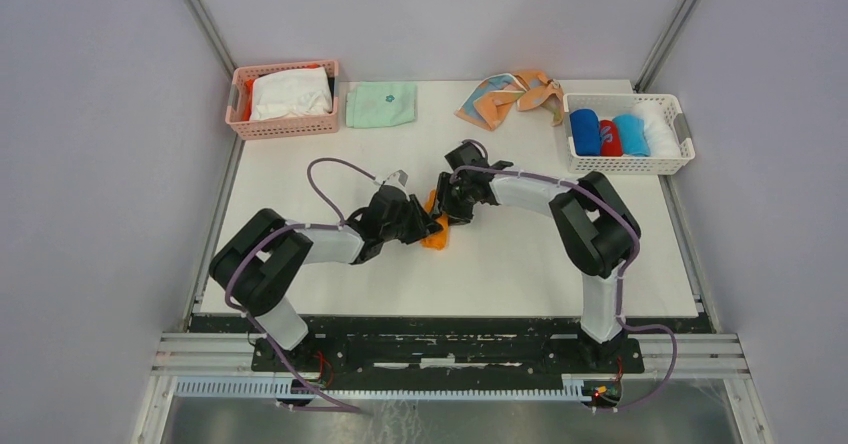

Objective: Roll the towels
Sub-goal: Roll the towel at the center of the board.

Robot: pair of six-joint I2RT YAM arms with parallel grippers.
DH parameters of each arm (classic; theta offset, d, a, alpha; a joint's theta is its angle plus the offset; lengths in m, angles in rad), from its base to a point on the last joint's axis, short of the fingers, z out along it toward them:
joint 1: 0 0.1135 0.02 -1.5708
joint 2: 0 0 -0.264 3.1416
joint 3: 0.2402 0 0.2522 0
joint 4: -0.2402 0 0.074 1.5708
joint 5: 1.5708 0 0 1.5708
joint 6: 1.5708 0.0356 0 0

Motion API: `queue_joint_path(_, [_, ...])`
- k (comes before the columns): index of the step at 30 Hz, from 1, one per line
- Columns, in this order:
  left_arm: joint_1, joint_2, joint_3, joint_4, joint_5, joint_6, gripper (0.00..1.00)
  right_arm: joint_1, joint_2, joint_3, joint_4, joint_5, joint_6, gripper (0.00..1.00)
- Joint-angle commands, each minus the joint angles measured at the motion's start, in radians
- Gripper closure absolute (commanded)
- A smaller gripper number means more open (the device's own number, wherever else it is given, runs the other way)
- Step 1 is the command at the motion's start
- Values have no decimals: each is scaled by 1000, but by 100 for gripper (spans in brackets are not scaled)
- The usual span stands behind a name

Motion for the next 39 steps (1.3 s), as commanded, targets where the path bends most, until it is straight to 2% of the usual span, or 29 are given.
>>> queue_joint_path(1, [-2,67,-89,-161,67,-47,72,73,117,86,-233,143,-114,50])
queue_joint_path(5, [-1,-47,-138,-172,31,-70,57,94,139,131,-322,226,-164,52])
queue_joint_path(9, [0,-182,-170,-224,-25,-93,47,111,137,174,-379,292,-208,53])
queue_joint_path(18, [9,-214,-149,-286,-51,-119,40,135,136,215,-426,339,-227,53])
queue_joint_path(22, [9,-203,-132,-319,-71,-114,39,143,137,226,-418,312,-228,52])
queue_joint_path(29, [11,-144,-159,-336,-52,-149,44,158,149,250,-407,261,-240,46])
queue_joint_path(33, [10,-129,-172,-311,-30,-152,62,159,153,236,-348,171,-238,43])
queue_joint_path(39, [12,-74,-187,-258,9,-168,74,166,194,262,-365,166,-246,40])
